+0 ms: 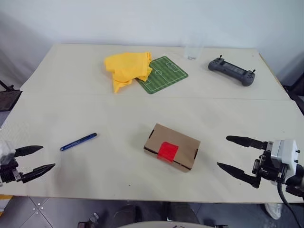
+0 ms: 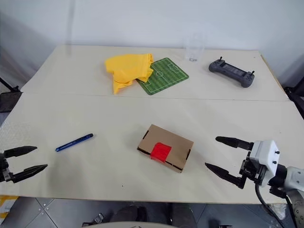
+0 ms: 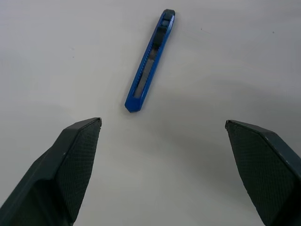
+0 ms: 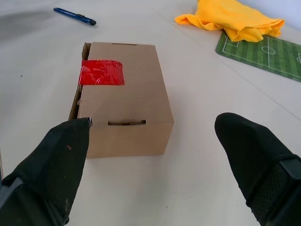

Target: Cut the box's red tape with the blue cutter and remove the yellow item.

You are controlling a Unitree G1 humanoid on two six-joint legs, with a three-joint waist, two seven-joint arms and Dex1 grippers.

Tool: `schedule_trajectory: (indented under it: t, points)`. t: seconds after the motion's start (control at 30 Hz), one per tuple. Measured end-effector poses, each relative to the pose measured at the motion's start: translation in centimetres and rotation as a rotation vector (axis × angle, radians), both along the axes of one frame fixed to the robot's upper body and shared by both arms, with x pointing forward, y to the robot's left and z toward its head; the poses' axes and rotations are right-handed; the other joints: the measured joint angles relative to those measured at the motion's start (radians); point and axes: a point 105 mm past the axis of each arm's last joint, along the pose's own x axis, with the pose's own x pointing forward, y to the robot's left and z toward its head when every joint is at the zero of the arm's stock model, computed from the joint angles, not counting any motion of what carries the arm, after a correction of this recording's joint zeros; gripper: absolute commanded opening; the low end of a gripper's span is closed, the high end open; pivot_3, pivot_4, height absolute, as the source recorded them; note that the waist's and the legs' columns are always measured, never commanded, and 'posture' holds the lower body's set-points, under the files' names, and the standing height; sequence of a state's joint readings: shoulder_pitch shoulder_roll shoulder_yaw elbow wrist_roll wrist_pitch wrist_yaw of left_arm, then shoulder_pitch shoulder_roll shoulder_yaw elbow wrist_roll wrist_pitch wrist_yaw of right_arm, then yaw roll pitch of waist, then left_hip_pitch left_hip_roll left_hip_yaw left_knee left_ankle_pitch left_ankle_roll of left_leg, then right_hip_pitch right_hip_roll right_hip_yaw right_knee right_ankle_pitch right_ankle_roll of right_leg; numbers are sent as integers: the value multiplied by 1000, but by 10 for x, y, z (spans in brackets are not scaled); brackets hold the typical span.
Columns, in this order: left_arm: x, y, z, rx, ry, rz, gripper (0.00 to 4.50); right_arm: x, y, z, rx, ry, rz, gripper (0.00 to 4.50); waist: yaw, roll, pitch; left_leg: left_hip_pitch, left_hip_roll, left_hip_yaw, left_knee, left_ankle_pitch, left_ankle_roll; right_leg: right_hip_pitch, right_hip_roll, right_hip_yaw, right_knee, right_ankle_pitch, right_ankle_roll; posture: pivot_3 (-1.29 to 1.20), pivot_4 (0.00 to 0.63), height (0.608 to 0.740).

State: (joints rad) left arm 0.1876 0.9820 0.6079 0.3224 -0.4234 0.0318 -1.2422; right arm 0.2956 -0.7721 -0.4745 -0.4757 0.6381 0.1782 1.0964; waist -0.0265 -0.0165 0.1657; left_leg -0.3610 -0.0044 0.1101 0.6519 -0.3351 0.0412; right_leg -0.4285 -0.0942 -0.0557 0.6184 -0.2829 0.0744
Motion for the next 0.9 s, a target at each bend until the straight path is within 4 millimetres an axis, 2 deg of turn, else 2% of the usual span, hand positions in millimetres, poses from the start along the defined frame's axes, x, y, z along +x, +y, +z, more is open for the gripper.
schedule_trajectory:
  t: [0.13, 0.23, 0.37, 0.4, 0.47, 0.57, 0.73, 0.8, 0.9]
  points:
    - [6, -2, 1, 4, -14, -4, 4484, 0, 4, 0, 7, 1, 4, 4500, 0, 0, 0, 1, 0, 0, 0, 0, 0, 1, 0, 0, 0, 0, 0, 0, 150, 740]
    - [13, -17, 2, -41, 11, -38, 4484, -3, 11, -6, 16, 45, 19, 4500, 2, 0, 0, 1, 0, 0, 0, 0, 0, 1, 0, 0, 1, 0, 0, 0, 150, 740]
    - [28, -55, 8, -96, 6, -155, 3677, -13, 16, -21, -29, 128, 19, 4500, 14, 0, 0, 1, 0, 0, 1, 0, 0, 2, 0, 0, 1, 0, 0, 0, 150, 740]
    - [36, -72, 10, -107, -7, -209, 3328, -16, 18, -29, -48, 164, 17, 4104, 22, 0, 0, 1, 0, 0, 1, 0, 0, 2, 0, 0, 1, 0, 0, 0, 150, 740]
    - [52, -106, 18, -134, -41, -310, 2736, -18, 23, -38, -69, 202, 13, 3605, 28, 0, 0, 1, 0, 0, 3, 0, 0, 2, 0, 0, 2, 0, 0, 0, 150, 740]
    - [75, -160, 33, -175, -109, -475, 1716, -19, 33, -52, -109, 248, 4, 2471, 31, 0, 0, 1, 0, 0, 8, 0, 0, 4, 0, -1, 4, 1, 2, 0, 150, 740]
    - [93, -230, 32, -192, -114, -685, 143, -20, 50, -74, -131, 315, -1, 686, 23, -1, 0, 1, 0, 2, 12, 1, 0, 4, 0, -1, 7, 2, 3, 0, 150, 740]
    - [96, -247, 24, -171, -93, -742, 0, -19, 59, -73, -122, 306, 9, 51, 23, -1, 0, 1, 0, 2, 13, 4, 4, 3, 0, -2, 8, 2, 3, 0, 150, 740]
    - [100, -264, 13, -139, -70, -783, 0, -18, 67, -74, -118, 304, 5, 51, 27, -1, 0, 1, 0, 1, 13, 4, 5, 3, 0, -3, 8, 2, 3, 0, 150, 740]
